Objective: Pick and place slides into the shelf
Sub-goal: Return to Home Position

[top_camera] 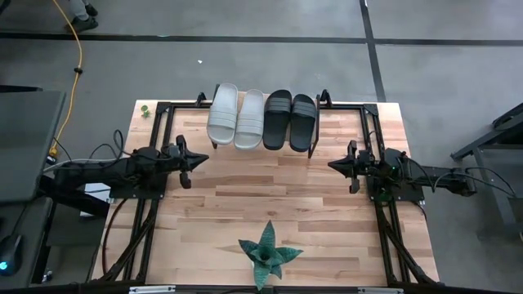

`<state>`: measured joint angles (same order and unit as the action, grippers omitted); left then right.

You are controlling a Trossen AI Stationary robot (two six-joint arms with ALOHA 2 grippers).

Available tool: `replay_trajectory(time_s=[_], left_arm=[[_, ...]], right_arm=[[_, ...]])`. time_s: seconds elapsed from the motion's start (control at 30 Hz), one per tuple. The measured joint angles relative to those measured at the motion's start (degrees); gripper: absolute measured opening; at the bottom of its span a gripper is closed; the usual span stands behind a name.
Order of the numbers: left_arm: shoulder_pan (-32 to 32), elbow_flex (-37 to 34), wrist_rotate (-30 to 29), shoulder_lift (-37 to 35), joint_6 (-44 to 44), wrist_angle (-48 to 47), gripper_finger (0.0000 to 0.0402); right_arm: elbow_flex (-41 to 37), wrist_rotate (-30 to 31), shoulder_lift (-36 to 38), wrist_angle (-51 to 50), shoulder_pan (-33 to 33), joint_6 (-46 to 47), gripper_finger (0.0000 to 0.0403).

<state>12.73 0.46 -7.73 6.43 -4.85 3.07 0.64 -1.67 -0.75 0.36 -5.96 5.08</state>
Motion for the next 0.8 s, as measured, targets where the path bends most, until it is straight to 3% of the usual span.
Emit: replay_trajectory(time_s=[0.8], left_arm=[[0.00,0.05,-0.46,-1.04,0.54,-0.87,0.0001]], right_arm=[[0.02,-0.02,0.00,0.02,0.00,-1.46,0.0000]])
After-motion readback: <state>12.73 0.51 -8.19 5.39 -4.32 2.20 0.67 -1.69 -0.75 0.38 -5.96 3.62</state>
